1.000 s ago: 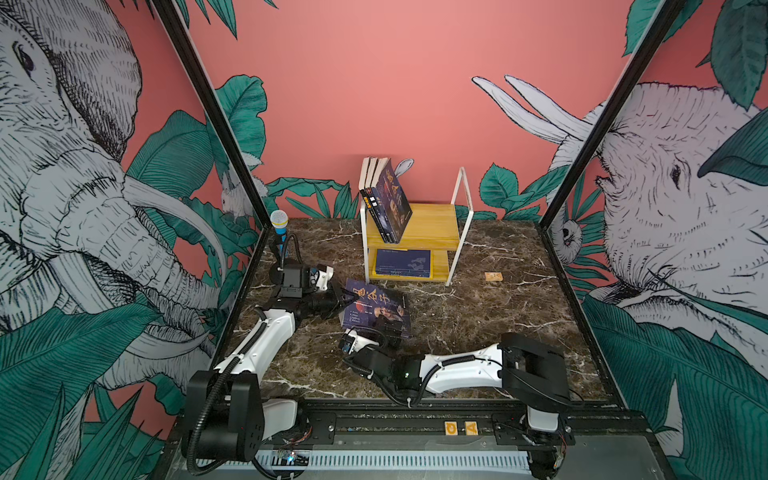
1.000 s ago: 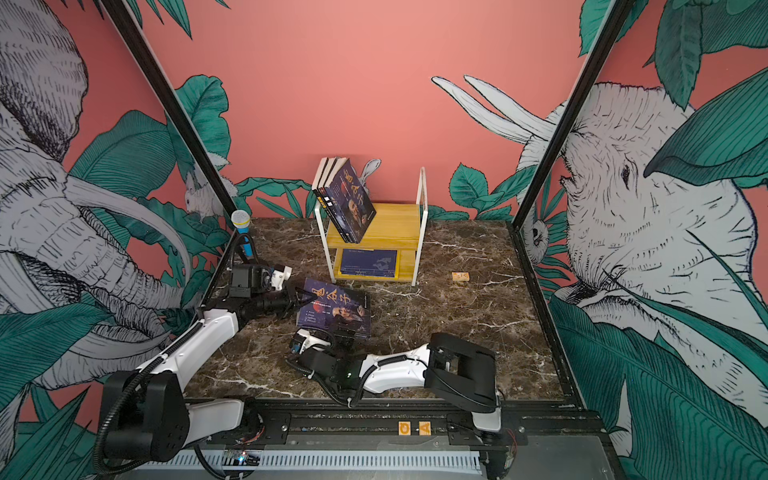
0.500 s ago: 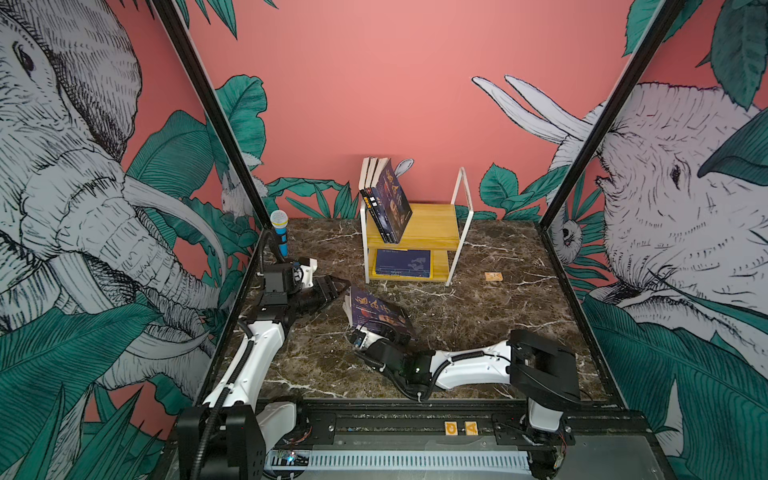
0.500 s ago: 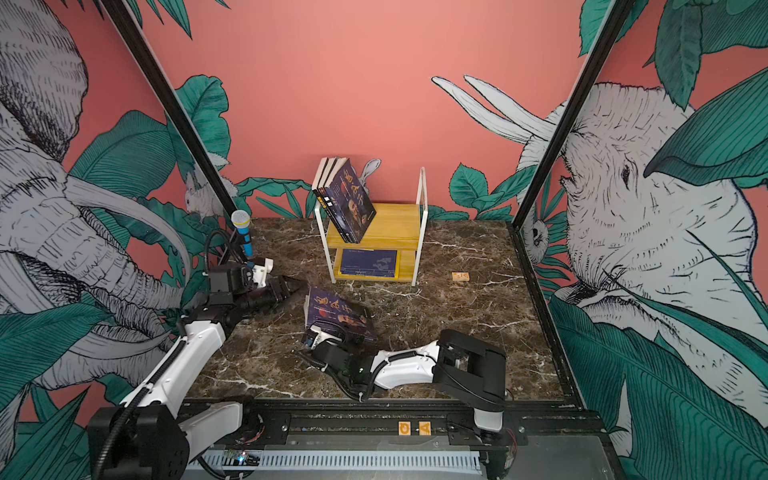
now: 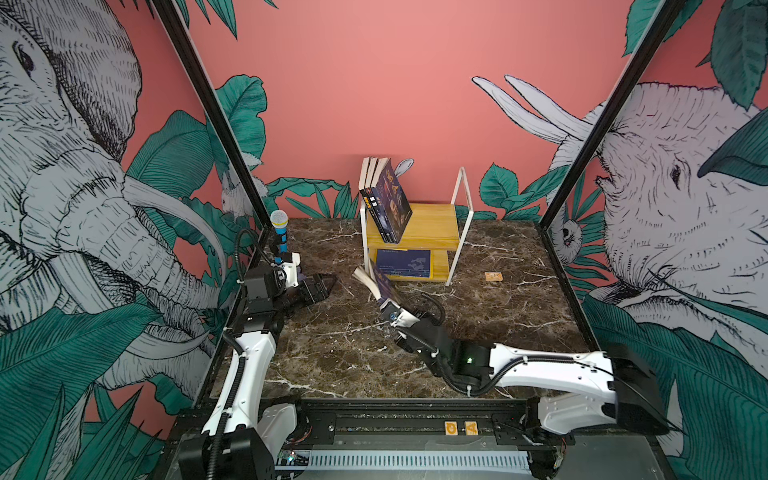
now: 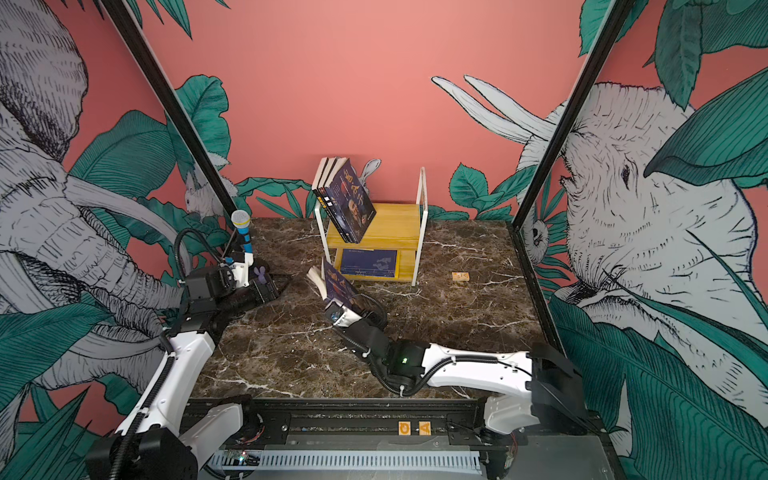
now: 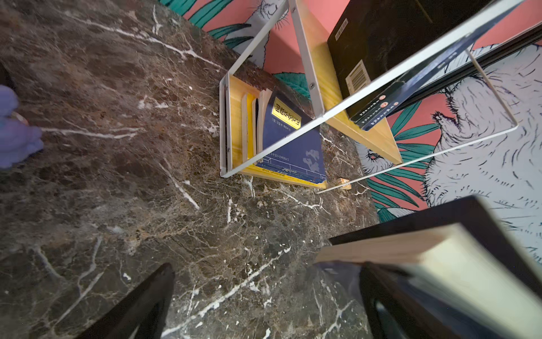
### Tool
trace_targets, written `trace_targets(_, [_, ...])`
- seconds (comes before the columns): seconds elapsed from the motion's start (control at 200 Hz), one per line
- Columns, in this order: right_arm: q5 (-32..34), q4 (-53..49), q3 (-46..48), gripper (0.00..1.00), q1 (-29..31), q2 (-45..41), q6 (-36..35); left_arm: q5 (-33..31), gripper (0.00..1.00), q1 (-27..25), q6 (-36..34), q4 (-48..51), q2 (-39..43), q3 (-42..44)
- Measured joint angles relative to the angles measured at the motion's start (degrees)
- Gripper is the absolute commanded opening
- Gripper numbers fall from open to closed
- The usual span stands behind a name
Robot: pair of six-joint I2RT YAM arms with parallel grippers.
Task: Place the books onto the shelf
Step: 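Raise the purple book upright with the right gripper while the left withdraws, then lower the upright purple book onto the upper shelf beside the other books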
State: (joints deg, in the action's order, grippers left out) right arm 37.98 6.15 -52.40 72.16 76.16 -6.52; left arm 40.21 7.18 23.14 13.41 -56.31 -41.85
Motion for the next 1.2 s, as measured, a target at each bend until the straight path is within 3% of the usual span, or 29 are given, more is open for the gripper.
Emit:
trace_targets(0.195, [-2.9, -3.8, -6.8, 0.00, -5.8, -4.0, 4.3, -0.8, 0.99, 0.4, -3.8, -0.1, 1.2, 0.2])
trace_targets(0.465, [0.5, -3.5, -23.2, 0.00, -10.1, -0.3, 4.6, -0.6, 0.99, 0.3, -4.8, -0.2, 1.7, 0.7])
trace_targets(0.725, [6.9, -0.8, -32.3, 0.00, -19.0, 8.1, 7.1, -0.3, 0.99, -0.2, -5.7, -0.5, 1.8, 0.9])
trace_targets(0.93, [10.3, 0.9, -38.8, 0.00, -20.9, 17.8, 7.6, -0.3, 0.99, -0.7, -6.5, -0.6, 1.9, 0.9])
trace_targets(1.2, [12.3, 0.9, -40.7, 0.00, -24.5, 26.4, 10.8, -0.2, 0.99, -1.8, -7.0, -0.9, 1.8, 1.1])
